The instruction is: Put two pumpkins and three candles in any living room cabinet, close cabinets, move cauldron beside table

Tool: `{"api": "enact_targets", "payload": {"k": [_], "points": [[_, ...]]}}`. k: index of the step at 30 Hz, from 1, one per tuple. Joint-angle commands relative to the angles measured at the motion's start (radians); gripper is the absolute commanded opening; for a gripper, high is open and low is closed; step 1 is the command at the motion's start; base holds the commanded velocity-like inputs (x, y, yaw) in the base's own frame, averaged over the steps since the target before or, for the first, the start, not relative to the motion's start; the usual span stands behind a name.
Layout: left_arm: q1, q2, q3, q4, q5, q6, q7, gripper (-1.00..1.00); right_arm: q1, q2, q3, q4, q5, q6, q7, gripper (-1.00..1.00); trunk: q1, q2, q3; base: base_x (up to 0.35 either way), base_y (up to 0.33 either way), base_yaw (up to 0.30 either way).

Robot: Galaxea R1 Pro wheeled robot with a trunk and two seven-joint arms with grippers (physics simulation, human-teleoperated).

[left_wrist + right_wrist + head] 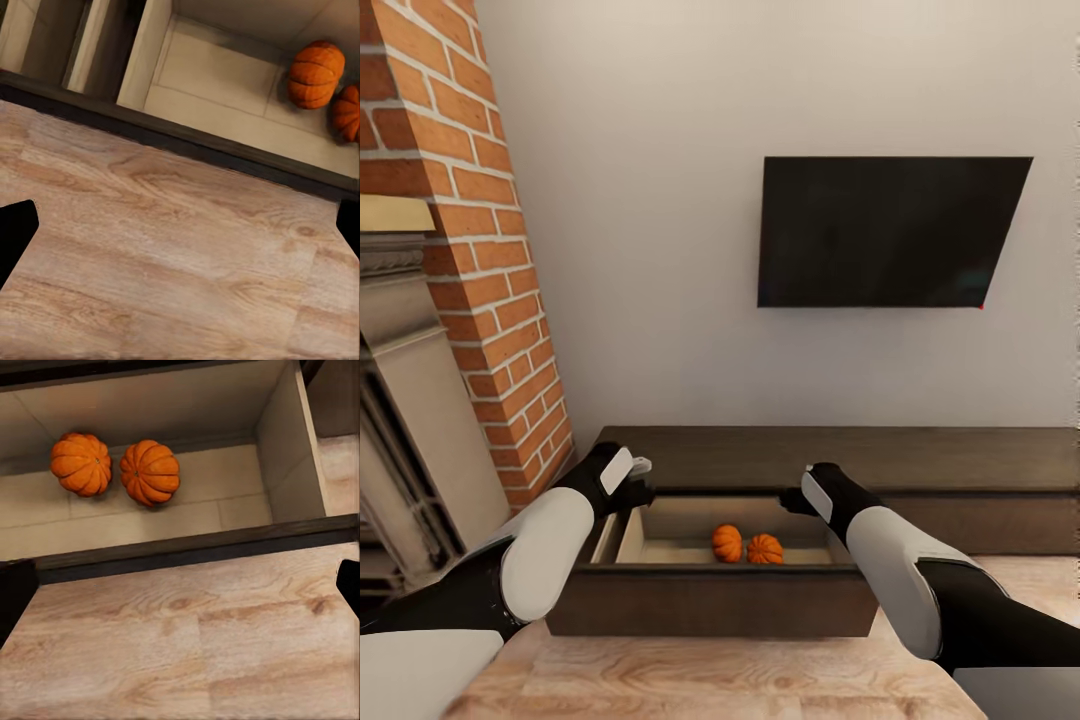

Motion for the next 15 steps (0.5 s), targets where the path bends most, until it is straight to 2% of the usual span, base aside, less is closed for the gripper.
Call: {"api": "enact_targets", "payload": {"k": [1,5,9,15], "points": [[-0.001,-0.001,0.006,-0.001,-0.002,0.004,0.004,1.00,0.000,0.000,-0.006,-0.001,-0.006,0.002,-0.007,1.00,-0.001,-0.001,-0.001,-0.311,0.000,0.000],[-0.001,0.000,0.006,0.004,-0.002,-0.014,0.005,1.00,0.000,-0.002,-0.005,0.005,-0.008,0.002,-0.007,1.00,-0.008,0.013,0.005,-0.324,-0.017,0.000],[-0.001,0.002,0.006,0.040,-0.002,-0.071,0.004,1.00,0.001,-0.003,-0.005,0.019,-0.008,0.001,-0.005,1.00,-0.024,0.041,0.018,-0.331,-0.070,0.000],[-0.001,0.002,0.006,0.050,-0.002,-0.086,0.001,1.00,0.002,-0.002,-0.005,0.021,-0.009,-0.014,-0.003,1.00,-0.047,0.083,0.037,-0.332,-0.087,0.000]]}}
